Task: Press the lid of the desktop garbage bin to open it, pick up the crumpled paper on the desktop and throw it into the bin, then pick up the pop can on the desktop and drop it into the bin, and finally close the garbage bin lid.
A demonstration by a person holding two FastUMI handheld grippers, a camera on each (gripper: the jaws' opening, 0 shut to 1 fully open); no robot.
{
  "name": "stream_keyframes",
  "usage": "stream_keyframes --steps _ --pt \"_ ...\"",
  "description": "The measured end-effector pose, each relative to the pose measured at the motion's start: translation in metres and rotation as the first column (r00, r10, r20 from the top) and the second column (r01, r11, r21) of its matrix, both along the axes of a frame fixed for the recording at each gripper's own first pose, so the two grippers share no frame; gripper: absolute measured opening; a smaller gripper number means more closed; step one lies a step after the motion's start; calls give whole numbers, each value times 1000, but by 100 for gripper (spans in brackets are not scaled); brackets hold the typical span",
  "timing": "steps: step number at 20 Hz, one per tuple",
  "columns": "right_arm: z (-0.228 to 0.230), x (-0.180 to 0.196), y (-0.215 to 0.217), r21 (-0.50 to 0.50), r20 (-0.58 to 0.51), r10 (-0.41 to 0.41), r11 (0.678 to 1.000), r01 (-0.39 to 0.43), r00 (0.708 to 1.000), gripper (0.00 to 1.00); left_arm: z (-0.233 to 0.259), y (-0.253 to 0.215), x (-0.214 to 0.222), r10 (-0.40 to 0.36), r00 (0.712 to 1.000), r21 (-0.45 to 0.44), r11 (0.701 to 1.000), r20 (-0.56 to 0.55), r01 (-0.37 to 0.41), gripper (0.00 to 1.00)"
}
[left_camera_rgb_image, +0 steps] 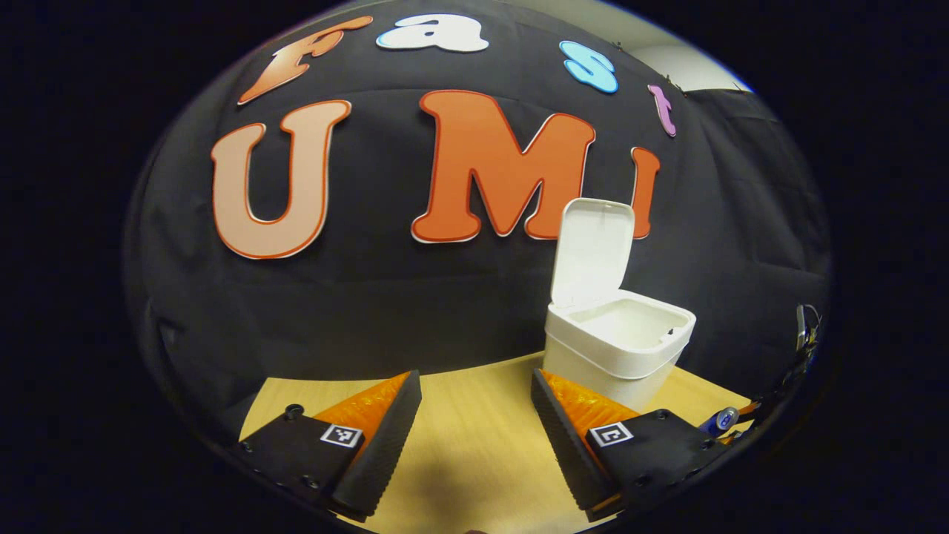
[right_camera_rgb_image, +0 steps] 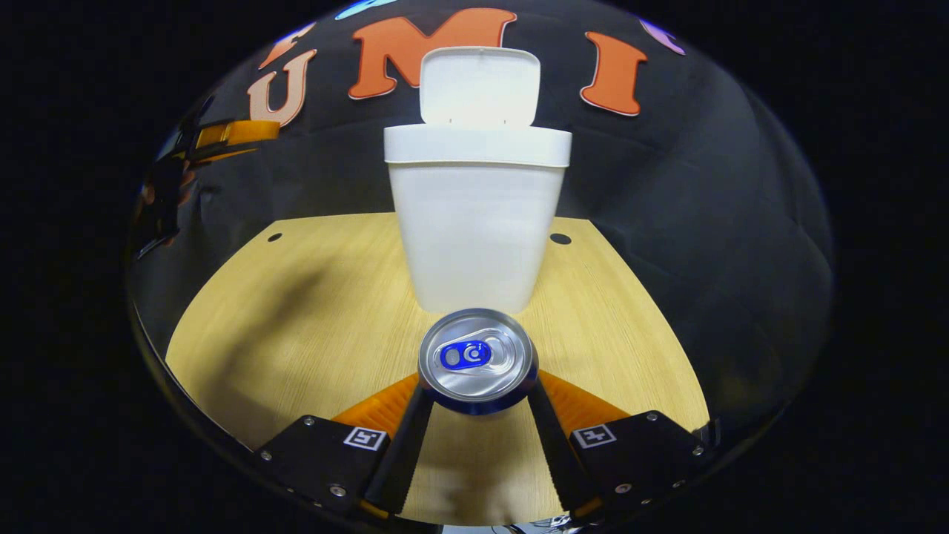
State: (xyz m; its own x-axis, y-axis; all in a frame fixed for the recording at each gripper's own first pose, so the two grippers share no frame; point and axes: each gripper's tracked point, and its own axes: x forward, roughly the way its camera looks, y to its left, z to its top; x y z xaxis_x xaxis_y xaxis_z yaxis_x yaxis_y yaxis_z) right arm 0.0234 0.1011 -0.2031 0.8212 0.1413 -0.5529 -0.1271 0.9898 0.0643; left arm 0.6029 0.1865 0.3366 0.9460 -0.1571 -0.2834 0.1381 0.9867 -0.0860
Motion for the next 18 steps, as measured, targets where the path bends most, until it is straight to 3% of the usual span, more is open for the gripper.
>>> stream_keyframes --steps 7,18 --pt "29 18 17 4 38 35 999 -36 999 76 -21 39 -51 54 999 72 996 -10 -53 95" --pt "120 56 -14 0 165 5 1000 -6 986 76 -47 60 -98 104 992 78 992 -77 -98 95"
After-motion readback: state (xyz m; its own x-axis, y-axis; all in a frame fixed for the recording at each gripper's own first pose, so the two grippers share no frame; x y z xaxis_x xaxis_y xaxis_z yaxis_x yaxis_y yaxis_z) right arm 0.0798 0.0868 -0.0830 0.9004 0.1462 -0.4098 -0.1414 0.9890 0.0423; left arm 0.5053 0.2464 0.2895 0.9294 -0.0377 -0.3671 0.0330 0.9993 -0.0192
